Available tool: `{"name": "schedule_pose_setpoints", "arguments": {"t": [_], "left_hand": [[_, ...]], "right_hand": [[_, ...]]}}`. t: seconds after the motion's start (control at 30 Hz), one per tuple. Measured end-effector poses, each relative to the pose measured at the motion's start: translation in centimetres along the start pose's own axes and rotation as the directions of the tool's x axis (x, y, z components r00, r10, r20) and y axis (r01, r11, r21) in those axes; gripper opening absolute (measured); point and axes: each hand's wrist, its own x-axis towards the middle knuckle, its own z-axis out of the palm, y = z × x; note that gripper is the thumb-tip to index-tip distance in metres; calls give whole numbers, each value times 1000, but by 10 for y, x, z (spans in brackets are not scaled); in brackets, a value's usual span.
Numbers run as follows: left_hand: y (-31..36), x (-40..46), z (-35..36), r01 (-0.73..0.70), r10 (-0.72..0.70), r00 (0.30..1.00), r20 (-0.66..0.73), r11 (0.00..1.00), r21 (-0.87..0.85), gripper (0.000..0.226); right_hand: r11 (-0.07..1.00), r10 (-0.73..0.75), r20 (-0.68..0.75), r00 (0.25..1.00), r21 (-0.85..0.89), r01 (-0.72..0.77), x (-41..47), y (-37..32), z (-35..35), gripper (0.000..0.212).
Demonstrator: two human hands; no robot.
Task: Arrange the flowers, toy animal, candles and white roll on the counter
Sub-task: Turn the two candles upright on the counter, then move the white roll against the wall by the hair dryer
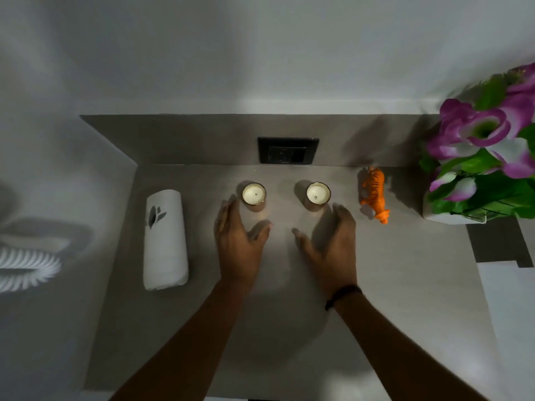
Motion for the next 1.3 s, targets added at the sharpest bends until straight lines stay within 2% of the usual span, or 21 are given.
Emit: {"name": "schedule_pose_setpoints", "arguments": {"t": [0.03, 0.1, 0.17, 0.23, 0.3, 0.37, 0.47, 0.57, 0.7, 0.83, 0.93, 1.1, 1.3], "left_hand": [[-4, -8, -12, -76, 78, 996, -40, 996, 53, 80], [-15, -16, -38, -185, 209, 971, -116, 964, 193, 73], [-28, -14, -68, -148, 215, 962, -171, 931, 333, 78], [-38, -6, -92, 14, 78, 976, -205, 911, 412, 89], [-45, 2, -108, 232, -173, 968, -183, 893, 385, 102], [-53, 10, -116, 409, -392, 912, -118, 879, 246, 107], [-63, 22, -121, 505, -499, 862, -89, 860, 70, 91], [-64, 31, -115, 458, -449, 872, -196, 889, -4, 82], [-65, 60, -107, 286, -328, 868, -373, 944, -165, 96], [-75, 95, -98, 148, -316, 832, -457, 919, -366, 106], [-83, 111, -88, 42, -291, 812, -505, 894, -447, 109], [-100, 106, -74, -6, -274, 763, -585, 903, -431, 106], [-128, 93, -71, 72, -261, 790, -556, 938, -338, 66]], "right_hand": [[984, -74, 14, 997, -162, 75, -22, 6, 2, 103], [850, -243, 149, 958, -443, 285, -61, 22, 6, 103], [737, -300, 283, 911, -537, 410, -83, 32, 6, 100], [695, -288, 321, 902, -578, 428, -87, 35, 4, 98], [680, -267, 325, 907, -604, 416, -85, 33, 2, 97], [665, -264, 331, 906, -618, 420, -86, 32, 2, 95], [657, -260, 330, 908, -629, 416, -87, 33, 4, 92], [653, -247, 315, 916, -645, 398, -88, 33, 6, 91], [641, -238, 320, 917, -657, 395, -86, 36, 9, 92], [633, -254, 294, 921, -670, 388, -85, 40, 13, 93], [640, -293, 253, 922, -665, 386, -85, 40, 16, 92], [617, -295, 231, 927, -694, 370, -85, 33, 18, 93], [618, -229, 233, 945, -715, 326, -79, 34, 23, 100]]}}
